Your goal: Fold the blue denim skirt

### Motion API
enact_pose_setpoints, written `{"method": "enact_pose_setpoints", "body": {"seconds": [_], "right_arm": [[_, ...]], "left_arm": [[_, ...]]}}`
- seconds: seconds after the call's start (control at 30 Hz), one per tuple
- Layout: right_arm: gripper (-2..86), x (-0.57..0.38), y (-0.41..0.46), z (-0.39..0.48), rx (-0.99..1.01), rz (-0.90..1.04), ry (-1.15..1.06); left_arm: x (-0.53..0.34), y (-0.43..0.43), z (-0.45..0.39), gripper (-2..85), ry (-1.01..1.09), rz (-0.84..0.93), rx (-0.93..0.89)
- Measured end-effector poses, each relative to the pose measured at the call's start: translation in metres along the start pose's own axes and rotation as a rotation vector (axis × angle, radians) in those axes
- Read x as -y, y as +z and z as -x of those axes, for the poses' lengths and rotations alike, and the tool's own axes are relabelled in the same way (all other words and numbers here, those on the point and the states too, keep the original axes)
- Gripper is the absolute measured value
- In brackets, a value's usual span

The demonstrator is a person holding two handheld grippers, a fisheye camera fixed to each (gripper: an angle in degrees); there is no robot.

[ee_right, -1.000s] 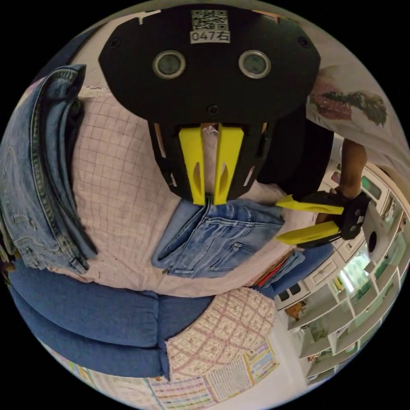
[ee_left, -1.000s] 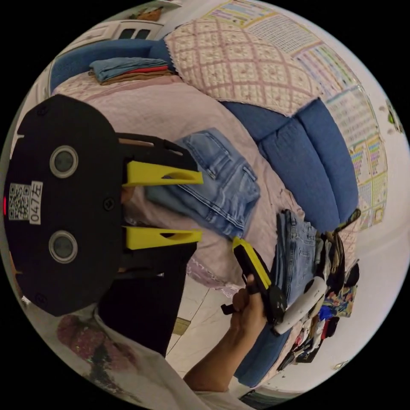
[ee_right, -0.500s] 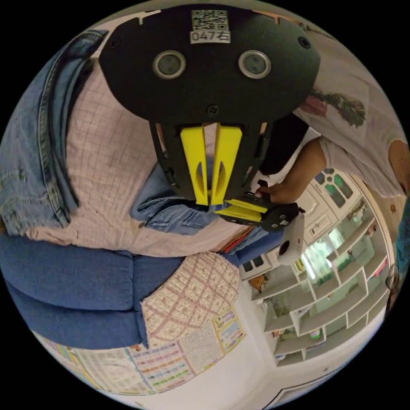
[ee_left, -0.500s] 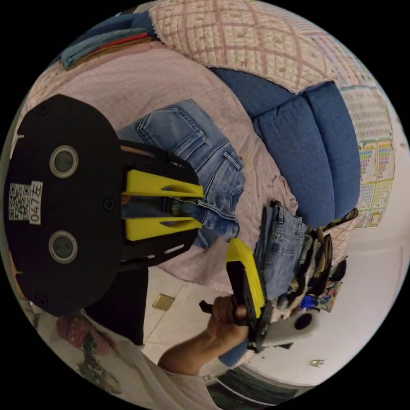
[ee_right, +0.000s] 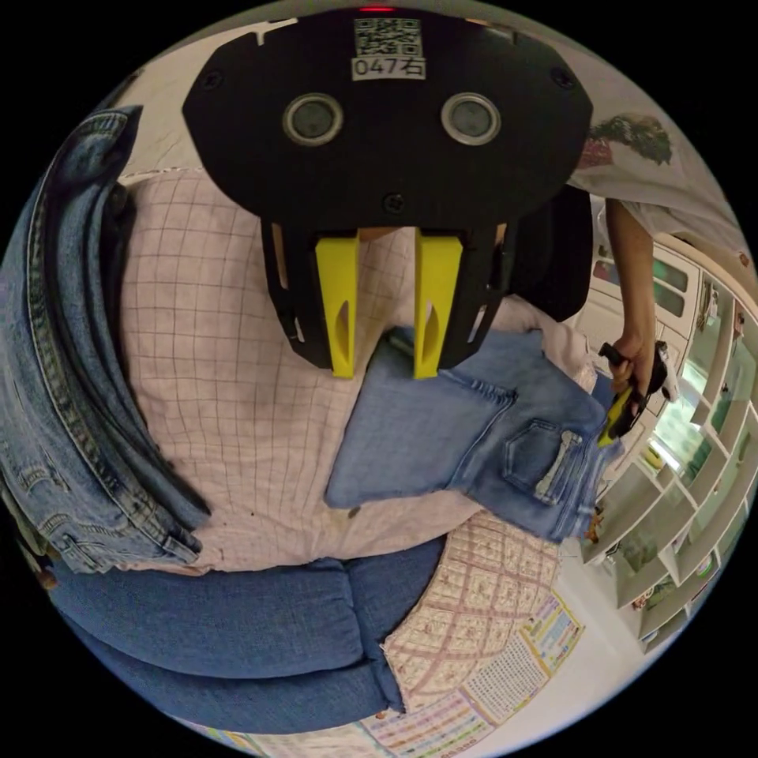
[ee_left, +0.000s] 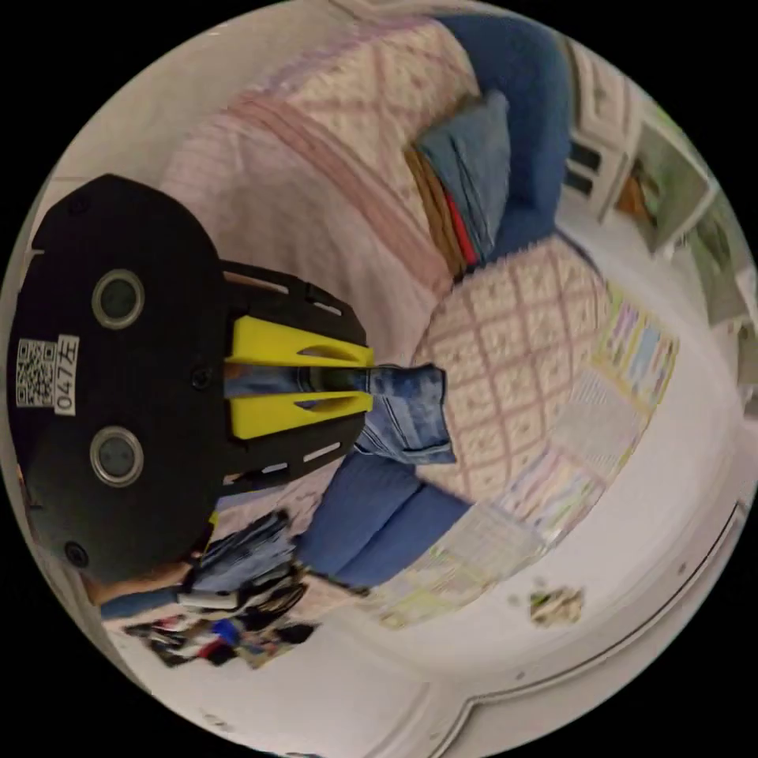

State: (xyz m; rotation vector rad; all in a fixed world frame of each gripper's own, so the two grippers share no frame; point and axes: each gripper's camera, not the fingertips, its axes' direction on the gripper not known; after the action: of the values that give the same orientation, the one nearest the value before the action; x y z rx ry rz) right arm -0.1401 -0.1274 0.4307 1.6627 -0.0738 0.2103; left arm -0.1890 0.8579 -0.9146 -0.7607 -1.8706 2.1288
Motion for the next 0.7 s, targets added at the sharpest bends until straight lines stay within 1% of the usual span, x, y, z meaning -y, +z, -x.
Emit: {"method": "enact_pose_setpoints", "body": {"seconds": [0.03, 0.07, 0.13, 0.23, 0.3, 0.4, 0.5, 0.53, 0.57, 0.6, 0.67, 0.7], "right_arm": [[6.5, 0.005, -0.002, 0.001, -0.012, 0.005, 0.003], [6.3, 0.01, -0.004, 0.003, -0.015, 0.006, 0.002], [5.8, 0.017, -0.009, 0.006, -0.024, 0.008, -0.011], [4.7, 0.029, -0.016, 0.013, -0.011, 0.021, -0.034], [4.3, 0.036, -0.018, 0.017, -0.014, 0.031, -0.037], [1.4, 0.051, -0.021, 0.022, -0.031, 0.035, -0.045], [-0.3, 0.073, -0.032, 0.043, -0.064, 0.018, -0.139], [-0.5, 0.085, -0.04, 0.056, -0.099, -0.012, -0.2], [-0.6, 0.099, -0.049, 0.073, -0.151, -0.063, -0.266], [-0.7, 0.107, -0.053, 0.082, -0.182, -0.085, -0.302], [-0.7, 0.152, -0.065, 0.118, -0.335, -0.173, -0.442], [-0.8, 0.165, -0.068, 0.126, -0.374, -0.201, -0.467]], "left_arm": [[0.007, 0.0, 0.019, 4.8, -0.083, 0.044, 0.065], [0.012, 0.003, 0.036, 4.9, -0.157, 0.094, 0.097], [0.015, 0.005, 0.053, 4.6, -0.262, 0.134, 0.132], [0.029, -0.004, 0.049, 4.5, -0.274, 0.122, 0.085], [0.042, -0.007, 0.037, 4.6, -0.261, 0.123, 0.086], [0.069, -0.012, 0.013, 4.7, -0.216, 0.128, 0.087], [0.101, -0.021, -0.027, 2.6, -0.08, 0.116, 0.118], [0.118, -0.026, -0.051, 1.7, 0.01, 0.096, 0.123], [0.14, -0.029, -0.077, 1.1, 0.107, 0.082, 0.116], [0.153, -0.029, -0.092, 0.9, 0.158, 0.077, 0.109], [0.208, -0.024, -0.149, 0.3, 0.314, 0.047, 0.114], [0.223, -0.022, -0.163, 0.1, 0.341, 0.037, 0.121]]}}
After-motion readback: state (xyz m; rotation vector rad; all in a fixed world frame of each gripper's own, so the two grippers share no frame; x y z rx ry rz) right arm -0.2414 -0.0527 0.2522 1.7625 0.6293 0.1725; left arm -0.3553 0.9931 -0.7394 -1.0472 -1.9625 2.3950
